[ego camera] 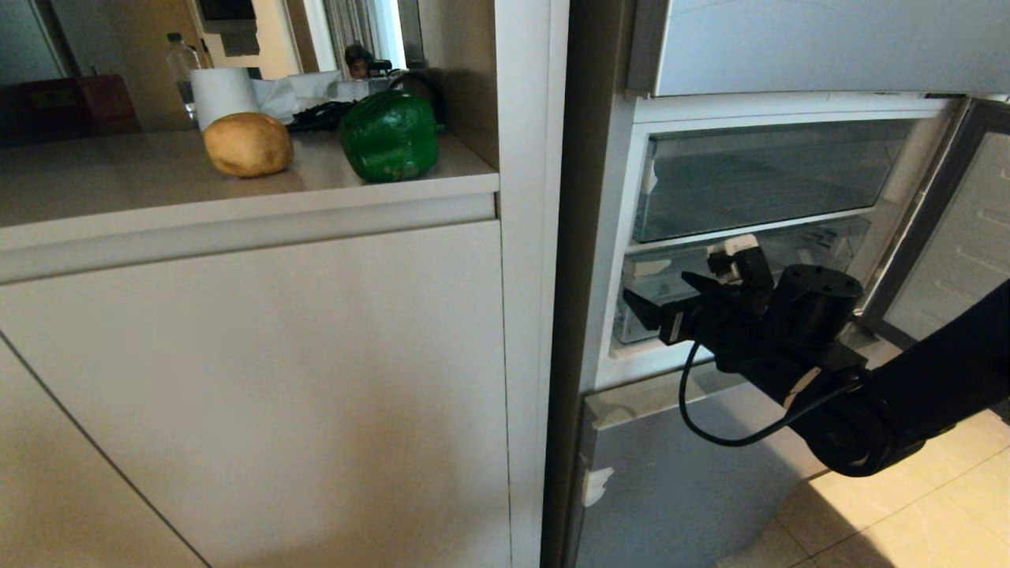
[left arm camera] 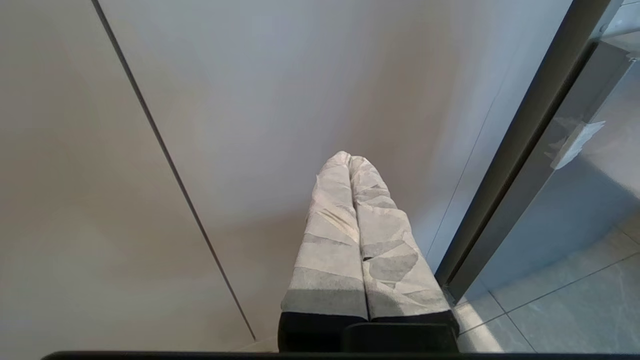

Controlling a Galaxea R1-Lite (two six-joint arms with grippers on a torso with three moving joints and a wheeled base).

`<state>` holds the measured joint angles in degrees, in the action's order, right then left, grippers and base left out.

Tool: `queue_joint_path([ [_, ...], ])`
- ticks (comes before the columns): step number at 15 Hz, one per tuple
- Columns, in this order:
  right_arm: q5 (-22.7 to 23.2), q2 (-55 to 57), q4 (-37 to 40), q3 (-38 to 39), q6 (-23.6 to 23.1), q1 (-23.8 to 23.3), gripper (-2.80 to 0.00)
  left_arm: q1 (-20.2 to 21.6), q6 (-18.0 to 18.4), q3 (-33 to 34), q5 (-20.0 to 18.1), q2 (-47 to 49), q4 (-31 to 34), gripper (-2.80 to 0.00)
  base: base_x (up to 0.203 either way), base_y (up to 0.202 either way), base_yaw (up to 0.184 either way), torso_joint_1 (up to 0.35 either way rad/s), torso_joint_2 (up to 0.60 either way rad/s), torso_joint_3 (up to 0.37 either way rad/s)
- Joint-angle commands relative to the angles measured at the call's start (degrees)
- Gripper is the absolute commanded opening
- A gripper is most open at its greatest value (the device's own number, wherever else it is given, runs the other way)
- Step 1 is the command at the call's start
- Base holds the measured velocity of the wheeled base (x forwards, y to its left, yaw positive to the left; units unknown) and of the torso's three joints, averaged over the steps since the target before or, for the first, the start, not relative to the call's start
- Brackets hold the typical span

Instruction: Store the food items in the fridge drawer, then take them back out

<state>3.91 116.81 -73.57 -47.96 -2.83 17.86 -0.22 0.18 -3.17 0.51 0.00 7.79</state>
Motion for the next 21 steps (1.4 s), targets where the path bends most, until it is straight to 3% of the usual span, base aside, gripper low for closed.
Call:
queue_joint_path([
  [1, 0.04, 0.26, -0.43, -0.03, -0.07, 0.22, 0.00, 0.03, -0.01, 0.01, 0.02, 0.00, 0.03, -2.80, 0.000, 0.000, 0.000, 0.000, 0.00, 0.000],
  [2, -0.05, 0.26, -0.35, -0.12, -0.07, 0.34, -2.80, 0.04, -0.01, 0.01, 0.02, 0.00, 0.03, -2.80, 0.000, 0.000, 0.000, 0.000, 0.00, 0.000],
  [13, -1.55, 1.55, -0.17, -1.17, -0.24, 2.71, -2.80, 0.02, -0.01, 0.01, 0.02, 0.00, 0.03, -2.80, 0.000, 0.000, 0.000, 0.000, 0.00, 0.000],
  [17, -1.79, -4.01, -0.17, 4.19, -0.72, 3.23, -2.80, -0.04, -0.01, 0.01, 0.02, 0.00, 0.03, -2.80, 0.000, 0.000, 0.000, 0.000, 0.00, 0.000],
  [21, -4.23, -13.82, -0.17, 15.14, -0.78, 6.83, -2.80, -0.01, -0.01, 0.01, 0.02, 0.00, 0.03, -2.80, 0.000, 0.000, 0.000, 0.000, 0.00, 0.000],
])
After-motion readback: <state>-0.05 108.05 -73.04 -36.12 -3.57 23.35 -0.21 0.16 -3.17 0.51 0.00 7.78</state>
